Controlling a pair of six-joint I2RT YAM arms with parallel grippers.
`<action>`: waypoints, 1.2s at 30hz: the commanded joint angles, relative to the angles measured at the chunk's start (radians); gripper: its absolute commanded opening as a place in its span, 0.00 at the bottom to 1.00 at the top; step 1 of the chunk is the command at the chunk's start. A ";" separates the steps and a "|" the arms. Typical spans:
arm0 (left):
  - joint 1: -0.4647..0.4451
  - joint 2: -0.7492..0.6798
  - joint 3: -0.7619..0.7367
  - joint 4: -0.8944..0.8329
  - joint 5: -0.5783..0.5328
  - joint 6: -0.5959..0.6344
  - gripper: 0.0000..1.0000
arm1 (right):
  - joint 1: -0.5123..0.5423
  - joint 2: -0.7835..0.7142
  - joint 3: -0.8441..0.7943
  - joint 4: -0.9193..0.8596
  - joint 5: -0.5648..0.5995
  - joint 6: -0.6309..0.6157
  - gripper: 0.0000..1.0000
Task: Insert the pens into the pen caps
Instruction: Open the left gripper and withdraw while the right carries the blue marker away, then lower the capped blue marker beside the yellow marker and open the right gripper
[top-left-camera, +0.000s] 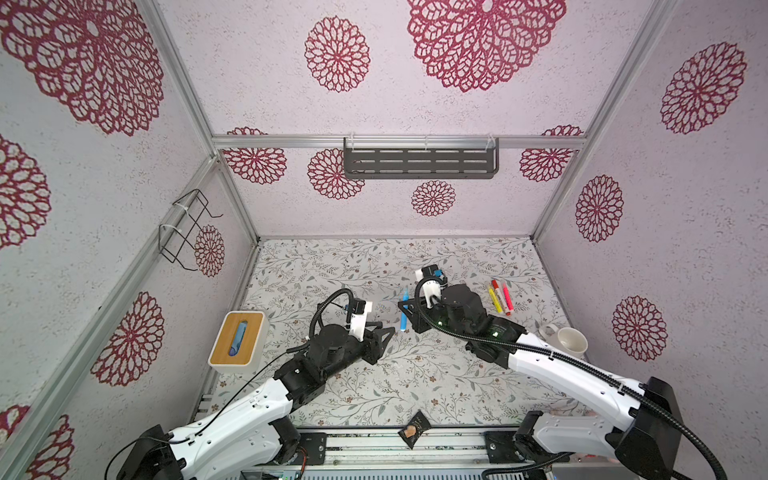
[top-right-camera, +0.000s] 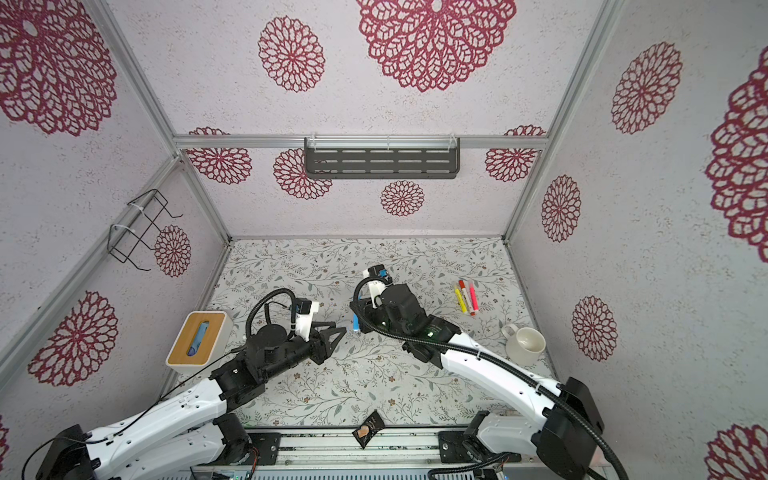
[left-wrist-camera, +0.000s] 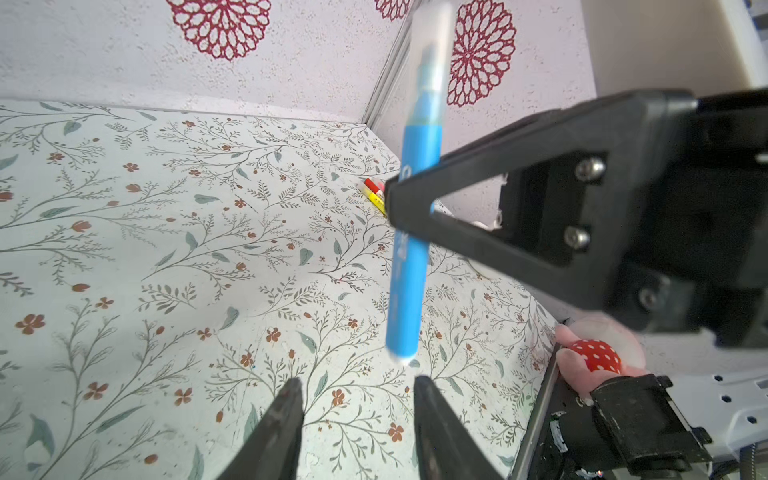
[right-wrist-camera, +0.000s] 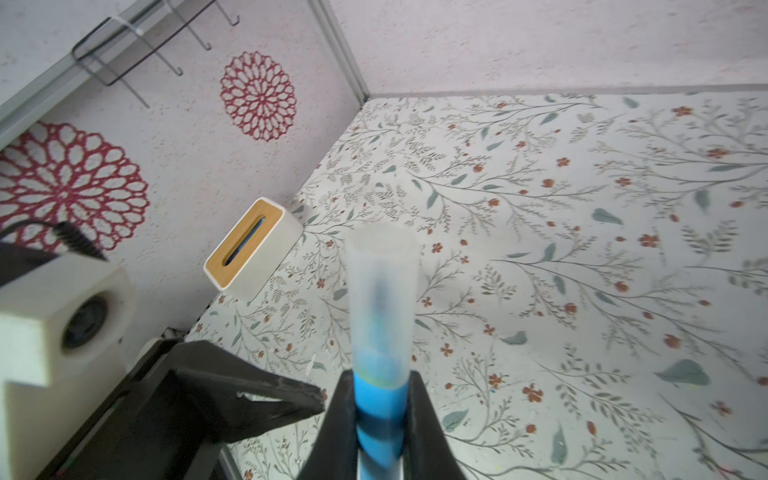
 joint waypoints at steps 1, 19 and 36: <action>-0.005 -0.022 0.026 -0.025 -0.032 0.027 0.46 | -0.067 -0.021 0.049 -0.135 0.069 -0.027 0.09; -0.004 -0.118 0.001 -0.111 -0.091 0.021 0.45 | -0.331 0.215 0.295 -0.586 0.273 -0.222 0.10; -0.005 -0.165 -0.003 -0.162 -0.127 0.035 0.45 | -0.383 0.577 0.449 -0.715 0.483 -0.316 0.11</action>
